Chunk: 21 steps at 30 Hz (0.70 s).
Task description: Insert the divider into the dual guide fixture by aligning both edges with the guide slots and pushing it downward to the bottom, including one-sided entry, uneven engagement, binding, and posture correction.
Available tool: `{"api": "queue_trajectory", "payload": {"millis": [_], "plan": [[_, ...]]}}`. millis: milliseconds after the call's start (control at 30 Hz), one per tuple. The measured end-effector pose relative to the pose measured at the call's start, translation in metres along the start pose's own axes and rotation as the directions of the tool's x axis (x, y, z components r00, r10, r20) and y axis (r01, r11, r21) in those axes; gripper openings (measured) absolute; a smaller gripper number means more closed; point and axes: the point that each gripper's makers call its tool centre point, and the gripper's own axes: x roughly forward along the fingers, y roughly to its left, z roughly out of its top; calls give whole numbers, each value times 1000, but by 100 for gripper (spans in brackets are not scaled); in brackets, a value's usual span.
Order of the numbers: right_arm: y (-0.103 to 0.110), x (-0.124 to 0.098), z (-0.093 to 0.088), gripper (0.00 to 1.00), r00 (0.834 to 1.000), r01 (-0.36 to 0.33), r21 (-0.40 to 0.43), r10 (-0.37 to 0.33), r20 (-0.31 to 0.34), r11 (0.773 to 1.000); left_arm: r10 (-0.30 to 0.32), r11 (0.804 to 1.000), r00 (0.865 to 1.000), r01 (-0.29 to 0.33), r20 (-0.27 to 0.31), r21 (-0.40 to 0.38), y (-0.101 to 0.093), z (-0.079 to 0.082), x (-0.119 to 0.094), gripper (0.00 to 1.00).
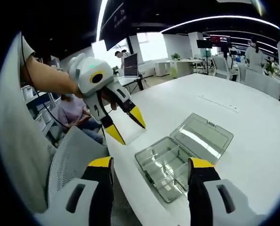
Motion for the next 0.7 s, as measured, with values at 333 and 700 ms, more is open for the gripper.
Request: {"api": "queue_trajectory", "payload": {"millis": [333, 700], "plan": [[0, 1, 11, 53, 999, -19, 32, 18, 35, 999, 17, 999, 1000, -17, 20, 42, -5, 16, 6, 28], [-1, 2, 22, 49, 998, -25, 50, 22, 64, 998, 44, 991, 998, -49, 38, 122, -4, 36, 4, 28]]}}
